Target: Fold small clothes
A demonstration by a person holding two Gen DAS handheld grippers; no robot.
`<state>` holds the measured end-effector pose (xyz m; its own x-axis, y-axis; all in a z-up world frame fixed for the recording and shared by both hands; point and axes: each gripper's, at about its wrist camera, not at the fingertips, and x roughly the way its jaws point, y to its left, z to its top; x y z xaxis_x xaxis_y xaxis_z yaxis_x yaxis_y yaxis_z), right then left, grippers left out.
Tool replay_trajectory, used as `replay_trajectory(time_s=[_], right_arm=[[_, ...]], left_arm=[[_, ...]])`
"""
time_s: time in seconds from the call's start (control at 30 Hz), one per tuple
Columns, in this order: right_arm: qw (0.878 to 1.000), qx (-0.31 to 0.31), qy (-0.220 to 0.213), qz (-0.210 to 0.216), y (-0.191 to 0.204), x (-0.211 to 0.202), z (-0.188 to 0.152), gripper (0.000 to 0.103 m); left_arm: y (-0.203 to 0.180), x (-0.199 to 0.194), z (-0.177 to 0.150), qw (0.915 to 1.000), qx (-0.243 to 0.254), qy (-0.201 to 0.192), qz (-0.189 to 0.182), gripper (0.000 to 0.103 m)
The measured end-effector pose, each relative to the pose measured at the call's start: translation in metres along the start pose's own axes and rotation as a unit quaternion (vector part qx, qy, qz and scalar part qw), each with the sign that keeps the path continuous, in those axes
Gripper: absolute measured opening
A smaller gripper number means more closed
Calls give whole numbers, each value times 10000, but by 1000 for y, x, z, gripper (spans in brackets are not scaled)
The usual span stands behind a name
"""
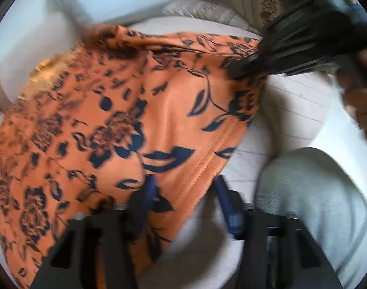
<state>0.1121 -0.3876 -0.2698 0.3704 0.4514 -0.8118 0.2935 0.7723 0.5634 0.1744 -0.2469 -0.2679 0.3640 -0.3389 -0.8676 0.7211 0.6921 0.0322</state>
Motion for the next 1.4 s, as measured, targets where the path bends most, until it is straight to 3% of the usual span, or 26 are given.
replay_trajectory(time_s=[0.07,0.13,0.23,0.3,0.37,0.43,0.47,0.53,0.6,0.63,0.7,0.77,0.8,0.87,0.93,0.97,1.03,1.07,1.13,1.17,1.2,1.23,1.3,1.4], right_arm=[[9999,46,-145,82,4,-19,-8,6],[9993,80,-255,252,3,-46,-14,6],[9990,-33,-326,310,8,-76,-32,6],[9996,-66,-265,65,9,-82,-42,6],[9989,-7,-76,-469,-4,-65,-45,7],[9930,191,482,-1060,-23,-23,-36,12],[9911,369,622,-1121,-30,-14,-35,14],[9951,398,361,-830,-23,-26,-37,17],[9960,78,-67,-891,2,-52,-41,40],[9948,-54,-311,-971,16,-65,-45,53],[9935,-514,-629,-799,52,-80,-50,60],[9920,-1042,-602,-371,92,-77,-53,64],[9912,-1196,-544,-134,104,-72,-52,66],[9894,-1343,-136,539,139,-36,-52,67],[9843,-1545,151,840,175,-2,-54,67],[9800,-1710,318,963,195,17,-54,67],[9728,-1868,621,1222,230,46,-52,66],[9692,-1938,755,1319,246,61,-50,66],[9605,-2150,1036,1431,288,91,-42,66],[9580,-2206,1148,1425,305,104,-36,66],[9562,-2236,1262,1404,319,117,-32,67],[9539,-2275,1438,1328,341,134,-24,67],[9489,-2443,1667,1105,374,165,-18,66],[9369,-2792,2009,620,413,214,-18,64]], left_arm=[[1,-4,2,9999,-150,70,42,5],[8,-24,-1,9979,-442,2,-480,4],[3,-58,-11,9967,-328,-201,-713,4],[4,-66,-21,9944,-466,-153,-937,9],[11,-57,-29,9895,-738,55,-1239,15],[24,-52,-39,9874,-1068,257,-1141,15],[30,-55,-42,9862,-1173,243,-1146,15],[47,-78,-55,9817,-1479,-26,-1198,27],[79,-103,-72,9736,-2014,-344,-1017,64],[102,-118,-89,9657,-2431,-525,-740,66],[136,-134,-115,9529,-2941,-615,-422,66],[175,-142,-145,9302,-3621,-525,293,66],[196,-146,-162,9139,-3972,-466,702,65],[224,-151,-186,8919,-4395,-436,969,65],[242,-154,-206,8702,-4806,-398,1009,65],[246,-152,-211,8665,-4894,-378,910,65],[249,-141,-216,8659,-4968,-328,489,64],[243,-136,-214,8716,-4875,-326,405,64],[232,-132,-208,8866,-4564,-409,629,64],[229,-129,-208,8902,-4489,-459,630,60],[227,-128,-208,8907,-4475,-496,620,49],[229,-126,-208,8906,-4477,-525,601,41],[228,-122,-211,8905,-4481,-554,572,13],[242,-127,-225,8717,-4832,-793,210,5]])
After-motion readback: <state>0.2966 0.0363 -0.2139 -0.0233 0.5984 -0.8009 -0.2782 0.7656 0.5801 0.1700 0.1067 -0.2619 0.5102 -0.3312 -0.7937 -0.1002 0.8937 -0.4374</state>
